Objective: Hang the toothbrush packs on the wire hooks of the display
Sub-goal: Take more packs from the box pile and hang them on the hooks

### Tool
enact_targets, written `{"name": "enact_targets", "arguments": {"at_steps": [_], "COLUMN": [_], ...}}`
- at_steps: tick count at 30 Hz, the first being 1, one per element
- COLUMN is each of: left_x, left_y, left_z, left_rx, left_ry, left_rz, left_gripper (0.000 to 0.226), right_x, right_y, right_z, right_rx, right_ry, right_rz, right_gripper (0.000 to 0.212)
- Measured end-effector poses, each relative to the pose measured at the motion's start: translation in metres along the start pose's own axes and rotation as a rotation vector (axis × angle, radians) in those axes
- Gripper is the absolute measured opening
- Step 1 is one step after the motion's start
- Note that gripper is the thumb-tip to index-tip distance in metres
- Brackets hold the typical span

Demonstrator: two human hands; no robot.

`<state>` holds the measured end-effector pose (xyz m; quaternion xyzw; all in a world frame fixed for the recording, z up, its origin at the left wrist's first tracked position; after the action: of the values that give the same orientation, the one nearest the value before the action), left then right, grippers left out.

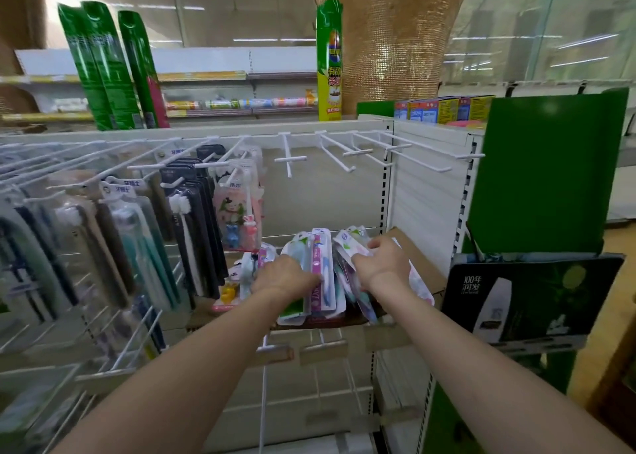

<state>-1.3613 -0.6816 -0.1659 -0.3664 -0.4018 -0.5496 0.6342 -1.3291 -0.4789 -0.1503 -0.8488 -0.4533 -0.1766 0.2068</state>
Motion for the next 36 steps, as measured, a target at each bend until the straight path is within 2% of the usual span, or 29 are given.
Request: {"name": "enact_targets", "arguments": {"at_steps": [2,6,9,13,18,21,26,30,33,36], "left_x": [0.001,0.004,0.005,0.013,0.026,0.036,0.048,0.054,0.052,0.052], "left_y": [0.0,0.003,0.004,0.006,0.016,0.022,0.026,0.036,0.045,0.056], "left_z": [-0.001,0.001,0.0,-0.003,0.001,0.003,0.005,0.007,0.005,0.007], "left_rx": [0.004,0.007,0.019,0.021,0.014,0.036,0.119,0.202,0.232,0.177], "left_ry": [0.047,0.154,0.231,0.239,0.251,0.251,0.502,0.745,0.88,0.929], "left_rz": [0.007,0.016,0.025,0.1,0.153,0.203,0.238,0.244,0.249,0.211], "left_gripper": [0.064,0.028,0.022,0.018,0.007,0.017,0.026,0.034,0.034,0.056], "right_x": [-0.002,-0.001,-0.002,0.0,0.003,0.006,0.018,0.041,0.055,0.062], "right_y": [0.0,0.002,0.008,0.019,0.023,0.024,0.026,0.024,0.03,0.039], "right_z": [-0.001,-0.007,-0.012,-0.021,-0.026,-0.025,-0.021,-0.028,-0.035,-0.036], "right_rx": [0.004,0.04,0.103,0.175,0.156,0.125,0.039,0.049,0.108,0.124], "right_ry": [-0.051,-0.086,-0.145,-0.22,-0.272,-0.308,-0.48,-0.644,-0.648,-0.686], "right_rz": [0.02,0.076,0.105,0.142,0.145,0.136,0.154,0.269,0.352,0.389], "right_gripper": [0.027,0.03,0.023,0.025,0.021,0.018,0.035,0.044,0.047,0.044]}}
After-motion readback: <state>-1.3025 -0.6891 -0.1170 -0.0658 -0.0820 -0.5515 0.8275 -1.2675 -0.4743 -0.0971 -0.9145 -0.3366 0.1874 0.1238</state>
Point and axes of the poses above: each hand's wrist, its own y-axis away from the middle knuckle, its own x-axis out of the back of the hand, z = x × y, the point moved 7 cm from there along -y, towards the middle knuckle, and after that the axes turned 3 degrees about z, right-handed, at the moved point
